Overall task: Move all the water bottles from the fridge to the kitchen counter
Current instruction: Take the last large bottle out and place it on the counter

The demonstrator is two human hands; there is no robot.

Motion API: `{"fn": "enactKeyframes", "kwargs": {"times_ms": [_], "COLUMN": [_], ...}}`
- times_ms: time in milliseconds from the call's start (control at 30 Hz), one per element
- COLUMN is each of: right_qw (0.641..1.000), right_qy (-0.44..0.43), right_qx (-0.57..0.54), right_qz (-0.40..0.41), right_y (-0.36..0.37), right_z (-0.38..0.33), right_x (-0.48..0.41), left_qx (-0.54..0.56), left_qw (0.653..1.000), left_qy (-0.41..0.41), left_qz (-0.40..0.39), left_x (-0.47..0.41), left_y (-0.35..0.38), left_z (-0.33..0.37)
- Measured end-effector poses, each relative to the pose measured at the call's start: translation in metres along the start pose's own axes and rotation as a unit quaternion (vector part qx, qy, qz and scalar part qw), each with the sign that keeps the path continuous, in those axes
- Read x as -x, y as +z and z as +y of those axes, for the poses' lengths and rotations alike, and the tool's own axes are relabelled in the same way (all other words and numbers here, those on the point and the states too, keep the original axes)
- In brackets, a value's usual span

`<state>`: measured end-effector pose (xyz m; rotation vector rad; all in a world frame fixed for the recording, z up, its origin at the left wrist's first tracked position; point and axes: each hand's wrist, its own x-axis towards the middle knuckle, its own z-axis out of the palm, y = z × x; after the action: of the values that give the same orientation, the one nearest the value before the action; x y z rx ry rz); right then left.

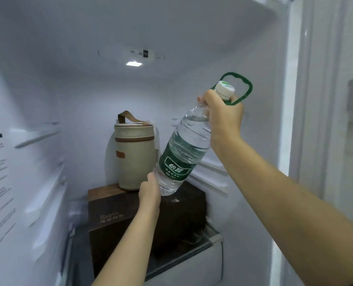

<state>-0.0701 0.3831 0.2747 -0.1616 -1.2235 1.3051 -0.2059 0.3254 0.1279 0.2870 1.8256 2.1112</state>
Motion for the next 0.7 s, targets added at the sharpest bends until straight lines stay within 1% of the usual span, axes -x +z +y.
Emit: {"fn": "enactKeyframes", "kwargs": {"times_ms": [33,100,200,267,367,467,600,700], "right_qw": [1.0,0.999,0.997,0.993,0.986,0.982,0.976,0.975], "right_qy": [-0.002,-0.015,-0.061,-0.101,-0.141,-0.165,-0.204,-0.208], "right_qx": [-0.01,-0.027,-0.043,-0.059,-0.083,-0.07,-0.043,-0.049], "right_qz": [0.005,0.009,-0.011,-0.025,-0.033,-0.053,-0.059,-0.068], "right_y": [-0.004,-0.013,-0.022,-0.03,-0.048,-0.069,-0.109,-0.144], "right_z": [-0.004,-0.012,-0.024,-0.033,-0.046,-0.054,-0.068,-0.086], "right_x": [0.002,0.008,0.019,0.026,0.037,0.052,0.073,0.088], "left_qx": [0.08,0.215,0.346,0.405,0.439,0.447,0.387,0.368], "left_qw": [0.996,0.972,0.919,0.887,0.868,0.859,0.862,0.852], "left_qy": [-0.026,-0.048,-0.055,-0.056,-0.037,-0.025,0.033,0.067], "left_qz": [-0.025,-0.081,-0.181,-0.213,-0.229,-0.248,-0.326,-0.367], "left_x": [0.0,-0.001,0.006,0.011,0.026,0.048,0.068,0.094], "left_y": [0.001,0.002,0.006,0.011,0.019,0.023,0.022,0.03], "left_z": [0.003,0.005,0.006,0.008,0.012,0.013,-0.003,-0.013]}}
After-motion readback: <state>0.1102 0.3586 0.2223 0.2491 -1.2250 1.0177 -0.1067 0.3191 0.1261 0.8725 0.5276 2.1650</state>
